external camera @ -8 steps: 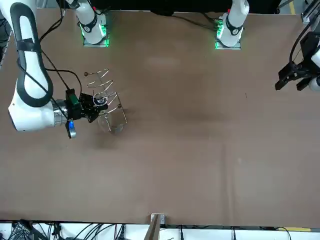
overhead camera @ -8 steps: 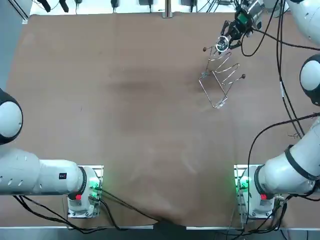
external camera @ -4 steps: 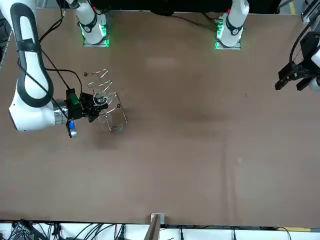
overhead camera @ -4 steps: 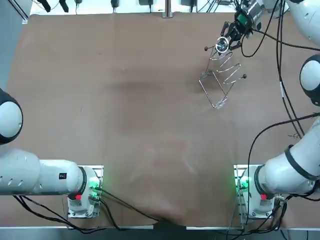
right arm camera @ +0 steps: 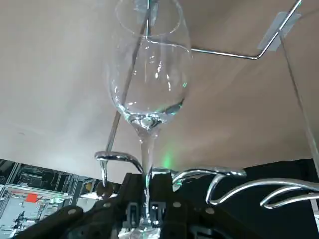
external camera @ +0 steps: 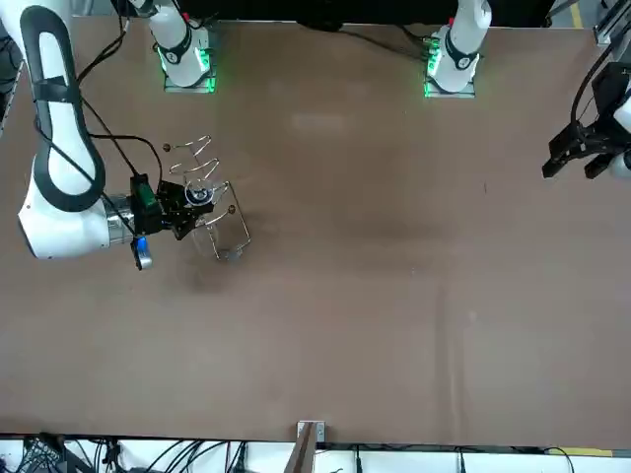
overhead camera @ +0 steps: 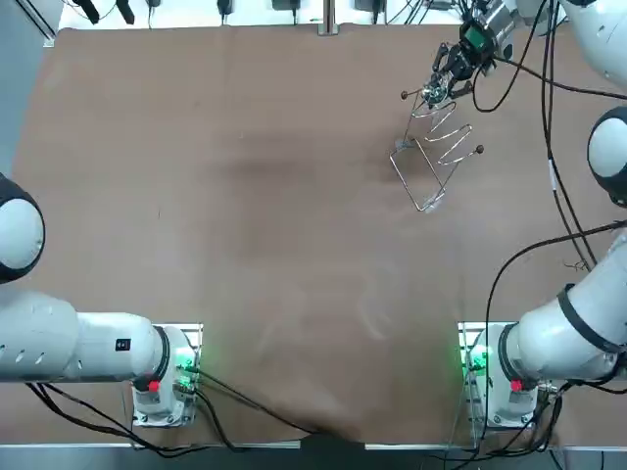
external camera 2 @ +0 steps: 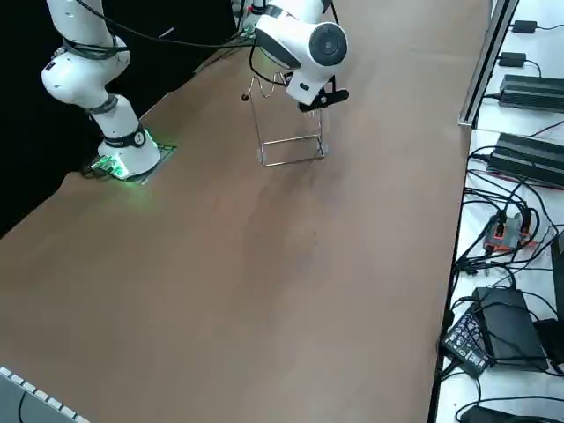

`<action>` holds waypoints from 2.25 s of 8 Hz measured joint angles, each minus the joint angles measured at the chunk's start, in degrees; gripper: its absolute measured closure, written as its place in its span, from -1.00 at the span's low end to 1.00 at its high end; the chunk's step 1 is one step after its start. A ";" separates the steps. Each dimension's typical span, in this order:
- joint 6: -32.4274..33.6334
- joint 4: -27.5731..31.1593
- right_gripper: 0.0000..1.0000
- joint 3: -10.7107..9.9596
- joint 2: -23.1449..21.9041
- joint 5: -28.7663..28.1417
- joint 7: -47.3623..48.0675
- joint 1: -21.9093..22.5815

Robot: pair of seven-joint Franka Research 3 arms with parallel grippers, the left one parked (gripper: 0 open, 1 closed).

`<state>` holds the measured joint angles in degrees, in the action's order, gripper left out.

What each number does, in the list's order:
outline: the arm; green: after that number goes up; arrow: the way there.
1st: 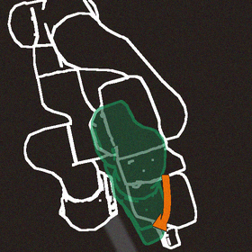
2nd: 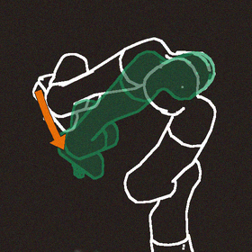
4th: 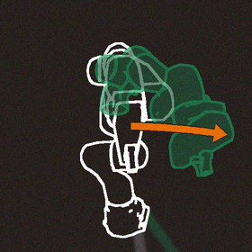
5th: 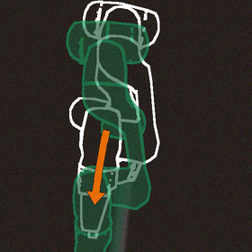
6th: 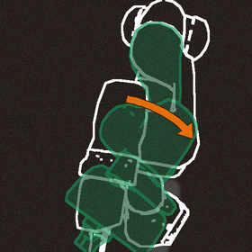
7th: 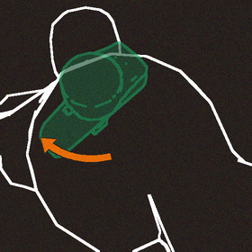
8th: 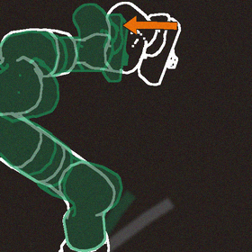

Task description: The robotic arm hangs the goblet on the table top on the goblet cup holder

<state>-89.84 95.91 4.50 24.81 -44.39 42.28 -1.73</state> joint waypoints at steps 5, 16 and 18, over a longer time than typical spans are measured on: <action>0.28 -0.15 -0.26 -0.18 -0.23 -0.01 0.12 -0.45; -0.39 -10.49 -1.00 -0.85 -4.59 8.22 -6.81 -3.24; -3.68 -15.72 -1.00 -0.80 -4.64 18.30 -16.23 -3.22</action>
<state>-93.52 80.20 3.70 20.16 -26.09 26.05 -4.95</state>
